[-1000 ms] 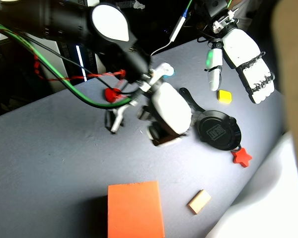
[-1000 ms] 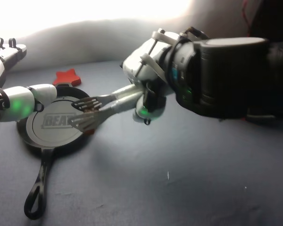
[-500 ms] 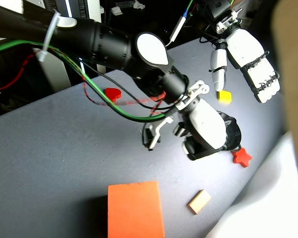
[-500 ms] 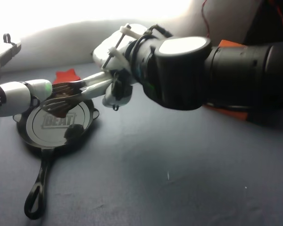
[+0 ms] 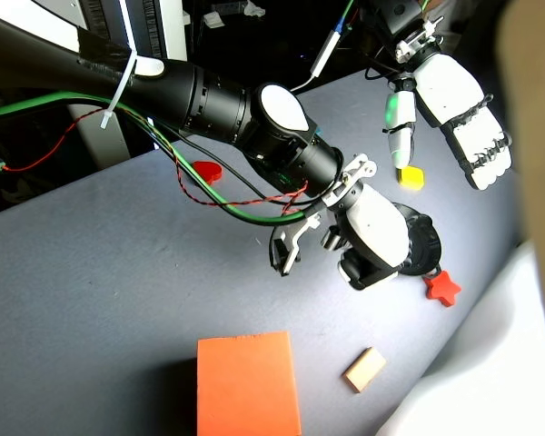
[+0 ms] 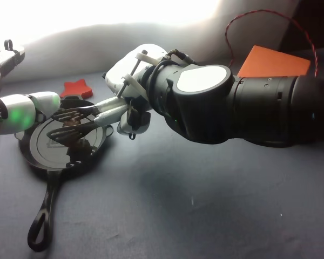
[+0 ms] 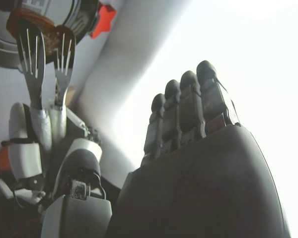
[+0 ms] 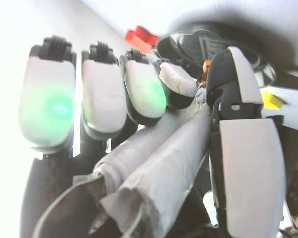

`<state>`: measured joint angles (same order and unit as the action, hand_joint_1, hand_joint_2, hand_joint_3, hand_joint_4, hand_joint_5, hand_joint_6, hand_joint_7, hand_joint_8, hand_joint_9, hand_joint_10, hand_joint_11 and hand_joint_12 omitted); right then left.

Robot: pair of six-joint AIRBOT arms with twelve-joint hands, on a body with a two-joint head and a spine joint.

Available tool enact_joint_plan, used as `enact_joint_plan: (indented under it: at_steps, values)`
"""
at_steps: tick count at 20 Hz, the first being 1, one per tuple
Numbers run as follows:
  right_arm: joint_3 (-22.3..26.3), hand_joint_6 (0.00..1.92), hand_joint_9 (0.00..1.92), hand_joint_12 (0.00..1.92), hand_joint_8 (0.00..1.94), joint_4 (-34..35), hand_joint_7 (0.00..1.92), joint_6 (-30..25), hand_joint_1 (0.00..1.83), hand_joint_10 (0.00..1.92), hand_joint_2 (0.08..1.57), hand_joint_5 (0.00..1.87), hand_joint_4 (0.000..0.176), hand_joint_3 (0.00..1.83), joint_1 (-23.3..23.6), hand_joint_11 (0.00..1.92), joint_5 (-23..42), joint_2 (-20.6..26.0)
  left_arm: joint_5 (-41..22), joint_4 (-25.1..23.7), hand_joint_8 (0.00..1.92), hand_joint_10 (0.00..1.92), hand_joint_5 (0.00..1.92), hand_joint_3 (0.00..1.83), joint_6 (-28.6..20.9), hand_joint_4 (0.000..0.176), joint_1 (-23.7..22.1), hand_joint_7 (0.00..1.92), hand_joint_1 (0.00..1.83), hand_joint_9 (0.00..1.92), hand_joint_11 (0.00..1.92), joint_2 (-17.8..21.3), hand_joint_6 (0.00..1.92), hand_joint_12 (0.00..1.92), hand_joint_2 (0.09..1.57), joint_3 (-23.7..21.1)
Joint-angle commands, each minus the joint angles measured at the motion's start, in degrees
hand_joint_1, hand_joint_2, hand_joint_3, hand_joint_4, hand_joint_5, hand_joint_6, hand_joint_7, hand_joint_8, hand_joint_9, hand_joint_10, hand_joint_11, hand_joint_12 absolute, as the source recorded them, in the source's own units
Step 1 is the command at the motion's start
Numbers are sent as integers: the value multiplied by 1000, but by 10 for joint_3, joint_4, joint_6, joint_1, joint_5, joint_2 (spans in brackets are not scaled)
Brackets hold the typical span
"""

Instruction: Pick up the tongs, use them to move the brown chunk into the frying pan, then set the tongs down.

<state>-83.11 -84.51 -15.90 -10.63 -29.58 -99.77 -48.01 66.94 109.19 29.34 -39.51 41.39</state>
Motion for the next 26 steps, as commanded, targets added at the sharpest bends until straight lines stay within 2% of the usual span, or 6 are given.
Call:
enact_joint_plan:
  at_steps: [1,2,3,8,14,26]
  values:
    - [-1,1789,1458,1921,1863,-29,1384,-3,605,1921,1495,1179,176,25,3,1453,3,2,-47,-32,6,6,92,2,-1,0,-6,119,0,71,0,4,7,140,1255,0]
    - [-1,1744,1448,1921,1845,-30,1378,-3,549,1921,1508,1162,176,22,3,1437,3,3,-47,-32,4,6,91,0,-1,0,-6,122,0,78,0,4,5,171,1249,0]
    - [-2,1666,1421,1921,1786,-30,1360,-3,516,1921,1514,1086,0,4,3,1400,3,3,-47,-32,3,2,76,0,-1,0,-6,106,0,66,0,4,3,130,1247,0]
    - [-1,1429,1299,1921,1630,-30,1273,-2,466,1921,1509,970,0,0,1,1245,7,5,-47,-32,1,1,84,3,-1,0,-6,112,0,69,0,4,2,135,1265,-2]
    - [4,851,1238,1921,1149,-30,1260,3,410,1711,1454,938,0,0,4,1146,7,12,-48,-32,0,2,89,1,-1,0,-6,116,15,77,0,4,1,143,1276,-2]
    - [19,862,1139,1921,1044,-30,1204,11,515,1658,1352,926,0,0,16,1009,15,26,-48,-32,1,4,73,0,-1,0,-6,103,0,63,0,4,2,134,1272,-3]
